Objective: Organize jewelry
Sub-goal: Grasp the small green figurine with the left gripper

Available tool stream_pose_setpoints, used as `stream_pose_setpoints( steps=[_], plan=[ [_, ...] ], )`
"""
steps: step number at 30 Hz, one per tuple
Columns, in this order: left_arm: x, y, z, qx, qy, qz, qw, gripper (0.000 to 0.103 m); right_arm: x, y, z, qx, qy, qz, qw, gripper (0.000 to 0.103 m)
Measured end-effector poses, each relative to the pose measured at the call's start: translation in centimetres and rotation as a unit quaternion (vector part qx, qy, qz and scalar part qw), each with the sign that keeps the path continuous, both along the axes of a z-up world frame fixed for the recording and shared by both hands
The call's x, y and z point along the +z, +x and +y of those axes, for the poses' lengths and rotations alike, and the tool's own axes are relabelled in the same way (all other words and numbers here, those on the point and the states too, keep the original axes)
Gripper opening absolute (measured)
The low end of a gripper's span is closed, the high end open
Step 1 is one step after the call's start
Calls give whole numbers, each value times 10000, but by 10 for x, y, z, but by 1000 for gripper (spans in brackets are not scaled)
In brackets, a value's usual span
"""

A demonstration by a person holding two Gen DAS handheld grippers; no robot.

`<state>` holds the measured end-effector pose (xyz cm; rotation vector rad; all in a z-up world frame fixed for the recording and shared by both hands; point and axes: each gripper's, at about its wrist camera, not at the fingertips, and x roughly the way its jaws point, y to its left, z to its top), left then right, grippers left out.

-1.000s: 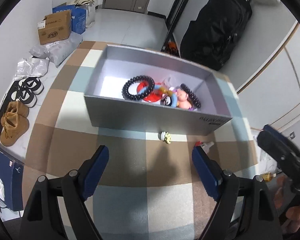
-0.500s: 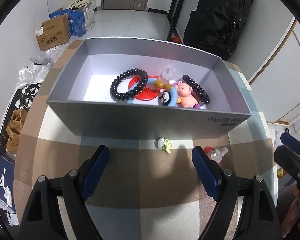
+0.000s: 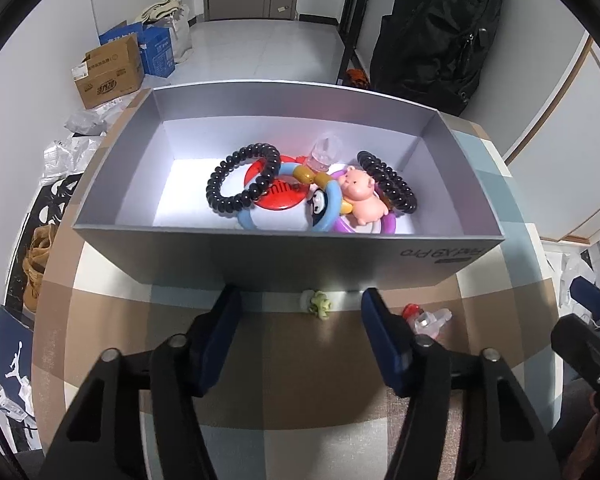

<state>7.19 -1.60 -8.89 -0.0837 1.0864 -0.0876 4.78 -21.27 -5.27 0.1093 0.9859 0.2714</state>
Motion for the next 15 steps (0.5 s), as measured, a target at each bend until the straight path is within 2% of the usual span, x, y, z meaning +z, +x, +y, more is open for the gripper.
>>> stream_pose_setpoints(
  steps=[1,3,6,9,15],
  plan=[
    [0,-1,0,-11,22,2,10000,47,0,0,0,3,-6,-3,10000,103],
    [1,-1,0,-13,-35,8,10000,34,0,0,0,3,2,3,10000,103],
    [1,-2,2,-3,-125,56,9999,20,0,0,0,-2,16,22,10000,103],
    [1,-2,4,19,-305,119,9995,11,0,0,2,9,-6,31,10000,103],
    [2,-2,12,22,-713,245,9971,8,-4,0,6,19,-100,59,9999,103]
  ],
)
